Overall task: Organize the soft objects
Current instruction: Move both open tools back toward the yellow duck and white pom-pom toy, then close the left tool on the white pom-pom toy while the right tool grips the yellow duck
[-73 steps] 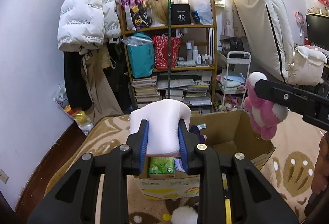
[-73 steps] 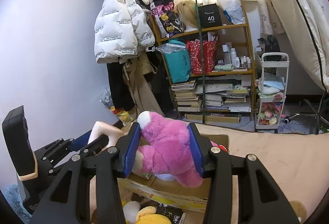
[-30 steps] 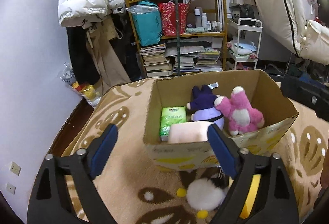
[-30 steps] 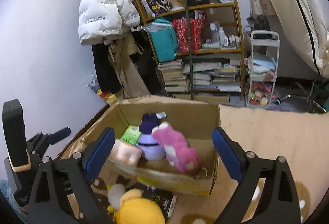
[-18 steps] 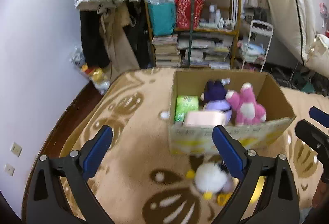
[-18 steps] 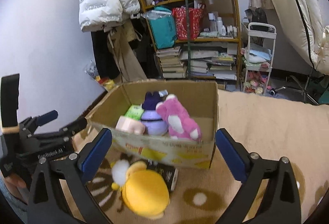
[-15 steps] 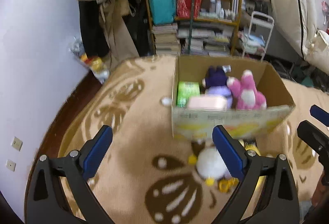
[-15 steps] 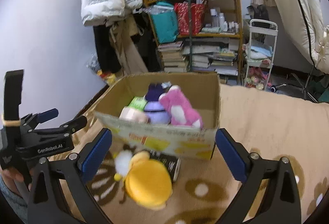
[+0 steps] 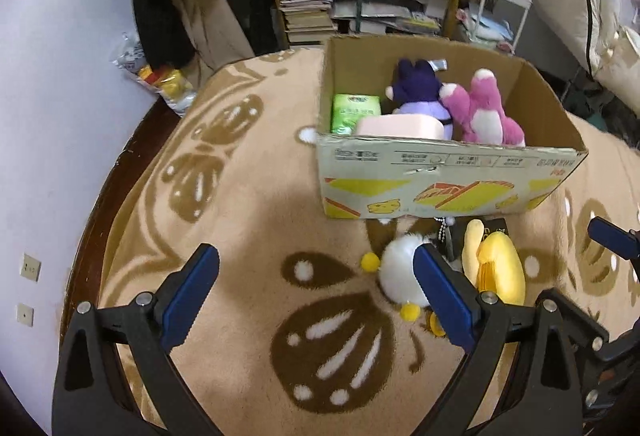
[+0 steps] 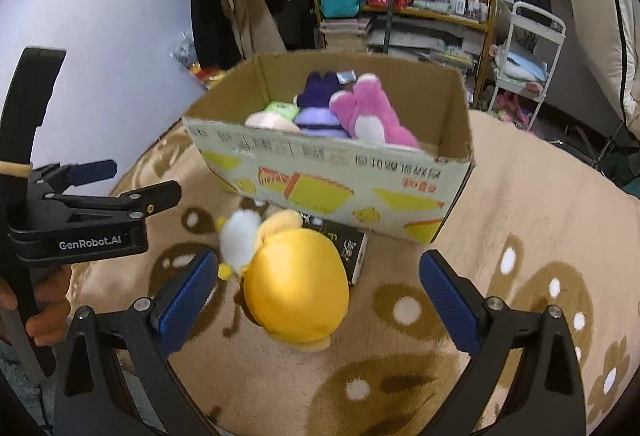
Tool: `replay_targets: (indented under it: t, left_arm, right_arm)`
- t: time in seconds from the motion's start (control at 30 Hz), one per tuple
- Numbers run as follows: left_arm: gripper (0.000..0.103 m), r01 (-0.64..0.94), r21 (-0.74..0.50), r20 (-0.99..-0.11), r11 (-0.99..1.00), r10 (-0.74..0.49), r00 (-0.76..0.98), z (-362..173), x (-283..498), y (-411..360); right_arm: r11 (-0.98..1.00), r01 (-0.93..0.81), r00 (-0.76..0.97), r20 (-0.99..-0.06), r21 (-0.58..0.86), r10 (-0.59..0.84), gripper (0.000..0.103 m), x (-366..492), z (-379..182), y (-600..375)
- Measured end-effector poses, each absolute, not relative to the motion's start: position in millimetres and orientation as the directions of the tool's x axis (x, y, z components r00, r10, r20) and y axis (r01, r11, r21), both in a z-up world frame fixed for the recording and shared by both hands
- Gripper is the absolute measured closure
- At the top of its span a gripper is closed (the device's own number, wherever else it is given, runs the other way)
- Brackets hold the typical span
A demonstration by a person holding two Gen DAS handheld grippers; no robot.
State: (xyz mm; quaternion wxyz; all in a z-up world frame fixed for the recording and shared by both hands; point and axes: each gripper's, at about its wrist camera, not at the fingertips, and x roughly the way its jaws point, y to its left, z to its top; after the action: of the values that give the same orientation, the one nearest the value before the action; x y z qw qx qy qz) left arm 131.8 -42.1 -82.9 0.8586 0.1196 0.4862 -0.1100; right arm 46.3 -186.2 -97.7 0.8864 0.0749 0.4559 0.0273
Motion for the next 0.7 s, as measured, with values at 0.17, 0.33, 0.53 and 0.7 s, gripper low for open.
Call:
replay_targets:
  t: [0.17, 0.33, 0.53, 0.7]
  left_arm:
    - [0.006, 0.331, 0.092, -0.874, 0.939, -0.083, 0.479, -91.0, 141.2, -54.6]
    - [0.007, 0.35, 0.081, -0.892, 0.933, -0.089, 0.444, -100.7, 146.0, -62.7]
    - [0.006, 0.366, 0.024, -0.927, 0.93, -0.116, 0.358, -115.3, 152.7, -68.6]
    - [0.007, 0.372, -0.025, -0.95, 0.928, -0.139, 0.281, -133.1, 158.0, -72.4]
  right_arm:
    - [0.985, 0.015, 0.537, -0.832, 0.172, 0.137, 0.0, 52.4, -112.0, -182.7]
    - [0.988, -0.033, 0.479, -0.865, 0.152, 0.149, 0.0, 56.9, -126.3, -168.0]
    - [0.987, -0.078, 0.383, -0.91, 0.14, 0.159, 0.005, 67.1, -152.7, -153.4]
    - [0.986, -0.081, 0.329, -0.93, 0.145, 0.163, 0.025, 71.4, -166.8, -149.9]
